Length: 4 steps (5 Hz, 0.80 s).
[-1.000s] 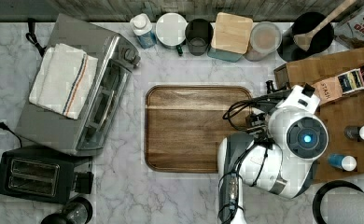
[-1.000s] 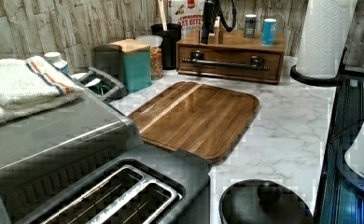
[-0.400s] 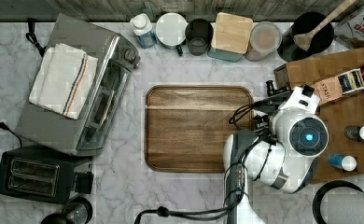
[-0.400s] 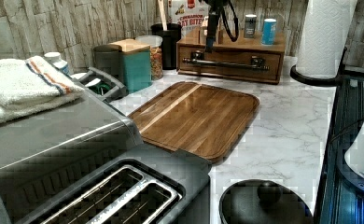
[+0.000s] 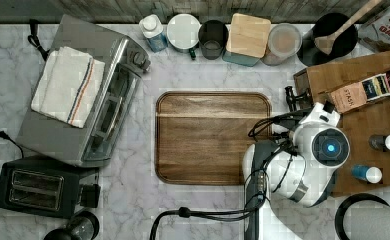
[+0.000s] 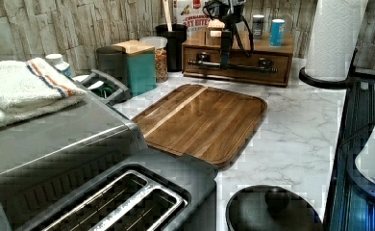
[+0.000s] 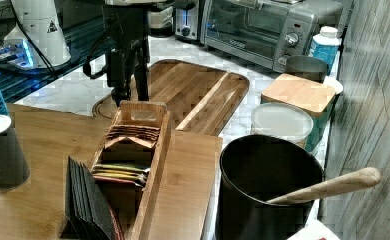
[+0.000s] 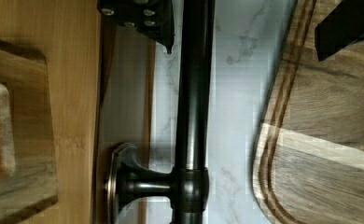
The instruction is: Open the drawer.
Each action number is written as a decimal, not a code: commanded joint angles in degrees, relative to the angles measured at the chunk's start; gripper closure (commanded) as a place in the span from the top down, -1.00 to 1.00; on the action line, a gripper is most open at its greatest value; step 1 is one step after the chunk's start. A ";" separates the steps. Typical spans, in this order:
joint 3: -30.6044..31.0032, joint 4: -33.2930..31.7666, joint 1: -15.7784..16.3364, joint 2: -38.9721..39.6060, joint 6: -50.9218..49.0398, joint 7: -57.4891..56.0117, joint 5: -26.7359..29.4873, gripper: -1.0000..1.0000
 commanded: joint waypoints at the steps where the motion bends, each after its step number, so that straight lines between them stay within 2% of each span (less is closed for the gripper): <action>1: -0.49 2.31 -5.84 2.68 4.94 -9.90 9.42 1.00; 2: 0.44 2.67 -6.46 4.54 3.83 -9.09 10.46 1.00; 4: 2.12 -2.41 -5.73 3.09 8.91 -7.73 13.50 1.00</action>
